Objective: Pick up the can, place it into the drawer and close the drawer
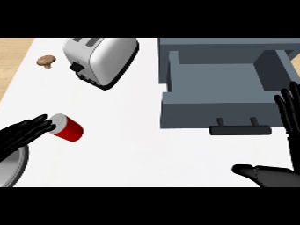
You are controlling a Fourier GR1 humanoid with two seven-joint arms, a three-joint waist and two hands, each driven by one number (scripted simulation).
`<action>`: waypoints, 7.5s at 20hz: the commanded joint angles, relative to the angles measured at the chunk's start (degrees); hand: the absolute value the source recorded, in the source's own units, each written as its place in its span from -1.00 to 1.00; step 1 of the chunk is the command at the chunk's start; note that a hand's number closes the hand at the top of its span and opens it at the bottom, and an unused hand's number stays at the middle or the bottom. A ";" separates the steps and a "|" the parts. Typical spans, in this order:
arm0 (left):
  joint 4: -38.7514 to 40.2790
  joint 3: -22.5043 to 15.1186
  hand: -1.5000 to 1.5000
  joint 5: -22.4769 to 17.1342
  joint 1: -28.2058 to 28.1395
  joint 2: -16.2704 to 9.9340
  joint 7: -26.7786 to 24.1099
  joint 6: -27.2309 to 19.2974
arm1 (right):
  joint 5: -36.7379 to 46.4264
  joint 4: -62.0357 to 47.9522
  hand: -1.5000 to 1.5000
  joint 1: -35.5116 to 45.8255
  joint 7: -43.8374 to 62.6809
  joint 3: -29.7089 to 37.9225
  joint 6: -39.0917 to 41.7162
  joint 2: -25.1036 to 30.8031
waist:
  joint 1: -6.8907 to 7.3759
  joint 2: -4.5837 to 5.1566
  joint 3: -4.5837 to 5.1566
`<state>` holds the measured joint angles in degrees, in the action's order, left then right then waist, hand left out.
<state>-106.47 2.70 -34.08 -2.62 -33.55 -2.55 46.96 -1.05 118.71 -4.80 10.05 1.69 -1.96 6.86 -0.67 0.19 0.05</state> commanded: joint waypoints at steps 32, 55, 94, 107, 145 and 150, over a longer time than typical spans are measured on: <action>32.52 9.62 -1.00 18.03 13.08 7.06 -7.74 17.86 | -2.64 -1.58 -1.00 -12.11 -10.82 7.25 9.26 -1.88 | 0.33 -0.16 -0.02; 58.43 1.36 -1.00 41.61 21.77 4.04 -37.41 6.48 | -2.83 -0.93 -1.00 -8.96 -7.45 8.41 10.25 -1.71 | -0.87 0.22 0.11; 86.88 -11.52 -1.00 45.85 33.99 6.35 -54.16 -5.61 | -4.62 3.81 -1.00 -9.53 -5.02 8.98 11.15 -2.18 | -1.46 0.53 0.17; 84.76 -14.54 1.00 44.72 35.72 9.58 -53.01 -3.40 | -6.09 4.67 -1.00 -9.88 -3.49 9.81 11.47 -2.25 | -0.57 0.20 0.07; 30.84 -7.87 1.00 26.42 29.82 28.92 1.13 -58.62 | -6.35 5.80 -1.00 -14.08 -6.85 13.00 12.28 -5.46 | 1.37 -0.59 -0.12; 31.54 -9.54 1.00 30.09 39.39 30.54 10.02 -62.18 | -8.78 9.75 -1.00 -17.29 -5.78 13.67 14.79 -4.91 | -0.04 -0.34 -0.09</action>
<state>-73.92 -5.98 -5.93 30.74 -3.63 0.58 -12.92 -7.44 126.92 -19.86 4.46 14.39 10.95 1.81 0.21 -0.32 -0.05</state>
